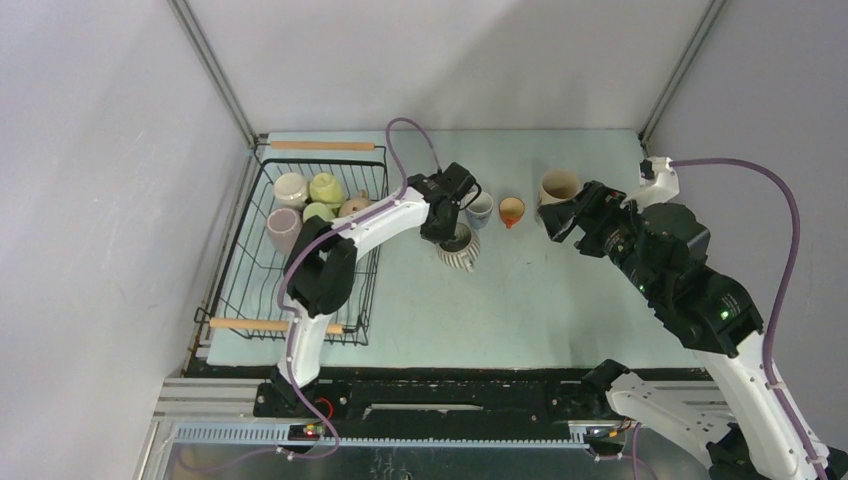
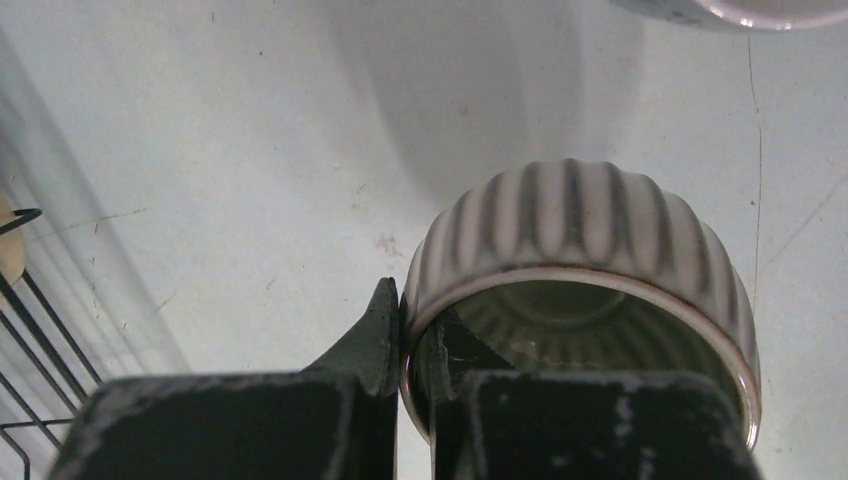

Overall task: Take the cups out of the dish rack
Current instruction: Place the cup at the center of the board.

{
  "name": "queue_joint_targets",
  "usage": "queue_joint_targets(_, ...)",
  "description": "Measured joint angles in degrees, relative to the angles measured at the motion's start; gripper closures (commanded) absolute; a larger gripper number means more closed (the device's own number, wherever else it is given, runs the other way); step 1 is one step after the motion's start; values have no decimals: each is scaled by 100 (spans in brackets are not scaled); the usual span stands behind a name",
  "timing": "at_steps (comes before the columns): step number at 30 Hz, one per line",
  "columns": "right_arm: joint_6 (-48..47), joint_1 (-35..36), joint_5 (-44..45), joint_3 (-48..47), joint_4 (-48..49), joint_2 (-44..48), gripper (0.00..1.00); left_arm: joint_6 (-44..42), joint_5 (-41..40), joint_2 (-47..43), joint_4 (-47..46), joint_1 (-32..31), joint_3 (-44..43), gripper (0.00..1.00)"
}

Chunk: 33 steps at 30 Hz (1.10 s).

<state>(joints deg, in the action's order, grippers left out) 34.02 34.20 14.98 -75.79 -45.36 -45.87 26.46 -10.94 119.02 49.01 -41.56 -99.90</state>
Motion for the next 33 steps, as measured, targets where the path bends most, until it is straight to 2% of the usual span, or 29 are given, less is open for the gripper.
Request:
queue_joint_targets(9, -2, -4, -11, 144, 24, -33, 5, 0, -216, 240, -96, -9, -44, 97)
queue_joint_targets(23, -2, -9, -50, 203, 24, -66, 5, -2, -553, 339, -140, -140, -44, 78)
queue_joint_targets(33, 4, -9, -50, 339, 39, 2, 5, -11, -603, 339, -190, -212, -46, 60)
